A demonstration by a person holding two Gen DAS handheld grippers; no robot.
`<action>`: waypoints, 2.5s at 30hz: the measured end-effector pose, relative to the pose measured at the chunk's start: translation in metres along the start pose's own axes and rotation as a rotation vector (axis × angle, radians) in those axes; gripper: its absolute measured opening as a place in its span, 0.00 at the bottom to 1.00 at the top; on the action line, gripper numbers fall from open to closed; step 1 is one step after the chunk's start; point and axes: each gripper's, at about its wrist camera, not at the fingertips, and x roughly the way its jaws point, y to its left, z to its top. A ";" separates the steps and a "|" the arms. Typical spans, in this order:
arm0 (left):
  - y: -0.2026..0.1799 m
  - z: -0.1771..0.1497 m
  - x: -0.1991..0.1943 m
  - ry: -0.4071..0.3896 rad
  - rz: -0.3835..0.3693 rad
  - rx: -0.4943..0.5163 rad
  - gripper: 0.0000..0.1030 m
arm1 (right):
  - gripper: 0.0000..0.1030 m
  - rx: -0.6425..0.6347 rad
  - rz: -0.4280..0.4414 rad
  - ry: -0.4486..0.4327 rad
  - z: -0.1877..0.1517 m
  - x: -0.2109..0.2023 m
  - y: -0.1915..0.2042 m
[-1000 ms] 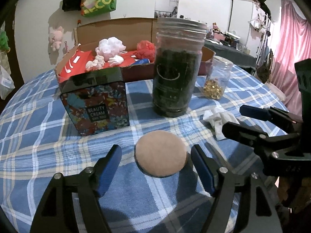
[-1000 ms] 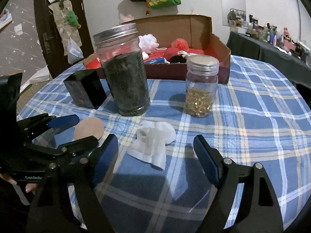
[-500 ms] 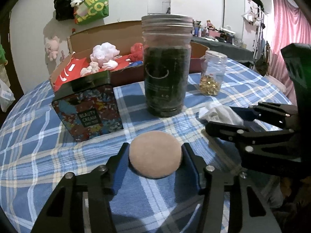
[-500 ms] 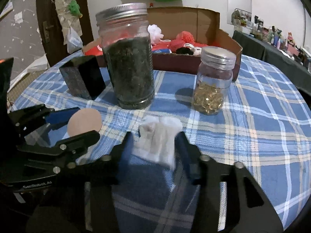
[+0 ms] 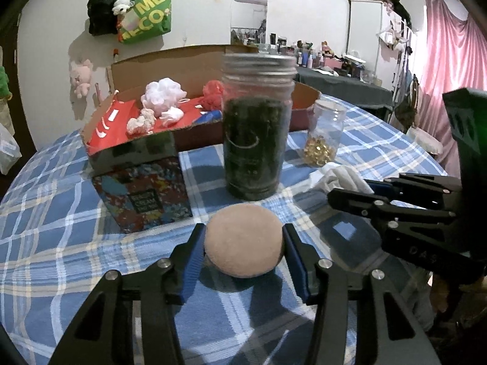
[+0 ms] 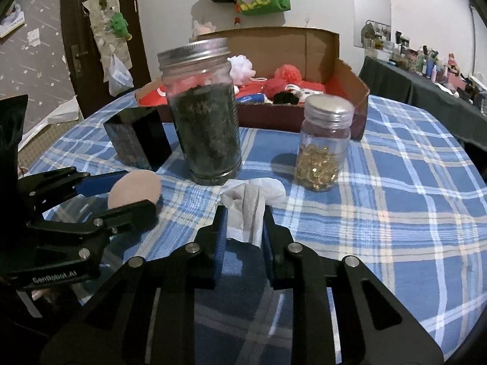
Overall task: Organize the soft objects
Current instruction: 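Lift the tan sponge and white tissue and carry them over the box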
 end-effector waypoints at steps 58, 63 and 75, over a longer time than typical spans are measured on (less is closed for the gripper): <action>0.168 0.039 0.005 0.097 0.045 -0.176 0.51 | 0.20 0.273 0.070 0.148 0.064 0.010 -0.143; 0.174 0.048 0.012 0.111 0.023 -0.159 0.51 | 0.20 0.284 0.136 0.190 0.073 0.022 -0.153; 0.181 0.067 0.023 0.152 -0.055 -0.130 0.51 | 0.20 0.311 0.269 0.280 0.093 0.040 -0.168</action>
